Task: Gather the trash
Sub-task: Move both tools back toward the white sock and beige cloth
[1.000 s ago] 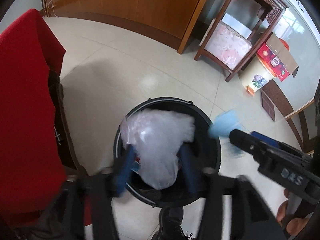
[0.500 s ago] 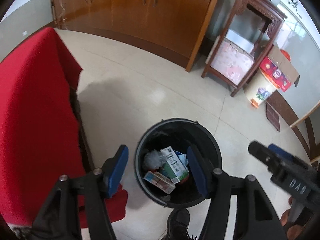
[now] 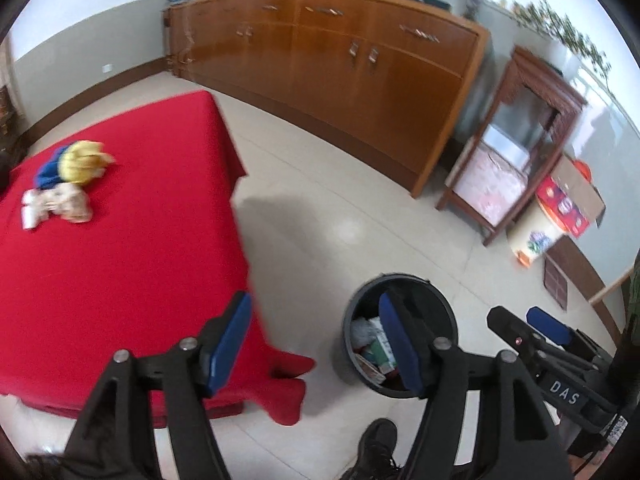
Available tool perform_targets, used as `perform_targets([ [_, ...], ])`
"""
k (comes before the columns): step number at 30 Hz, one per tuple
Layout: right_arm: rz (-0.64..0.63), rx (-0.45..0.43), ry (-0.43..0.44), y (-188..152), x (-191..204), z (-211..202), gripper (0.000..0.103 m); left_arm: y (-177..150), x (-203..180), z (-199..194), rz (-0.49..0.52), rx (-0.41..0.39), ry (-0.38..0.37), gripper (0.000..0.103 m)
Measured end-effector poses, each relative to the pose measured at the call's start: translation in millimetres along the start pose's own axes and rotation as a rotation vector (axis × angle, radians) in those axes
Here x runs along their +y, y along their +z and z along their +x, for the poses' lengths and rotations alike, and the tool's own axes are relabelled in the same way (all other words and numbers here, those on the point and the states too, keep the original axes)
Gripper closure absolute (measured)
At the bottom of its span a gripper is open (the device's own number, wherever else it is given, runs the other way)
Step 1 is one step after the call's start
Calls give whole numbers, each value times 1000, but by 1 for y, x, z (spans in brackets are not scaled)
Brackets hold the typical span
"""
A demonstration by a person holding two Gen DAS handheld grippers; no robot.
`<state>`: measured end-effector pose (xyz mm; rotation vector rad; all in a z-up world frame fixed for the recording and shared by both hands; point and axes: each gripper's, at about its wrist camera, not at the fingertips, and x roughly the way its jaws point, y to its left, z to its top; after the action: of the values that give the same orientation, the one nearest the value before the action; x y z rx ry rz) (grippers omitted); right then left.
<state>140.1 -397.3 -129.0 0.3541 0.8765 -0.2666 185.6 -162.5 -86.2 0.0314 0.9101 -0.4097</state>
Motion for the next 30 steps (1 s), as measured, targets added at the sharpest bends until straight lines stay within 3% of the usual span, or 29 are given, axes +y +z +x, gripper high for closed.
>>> perform_targets([
  [18,-255,-52,211,-5,185,-16,21,-12,163,-78,-203,-128,242,32],
  [30,-361,-52,297,2,279,5,21,-6,235,-81,-271,-152,322,32],
])
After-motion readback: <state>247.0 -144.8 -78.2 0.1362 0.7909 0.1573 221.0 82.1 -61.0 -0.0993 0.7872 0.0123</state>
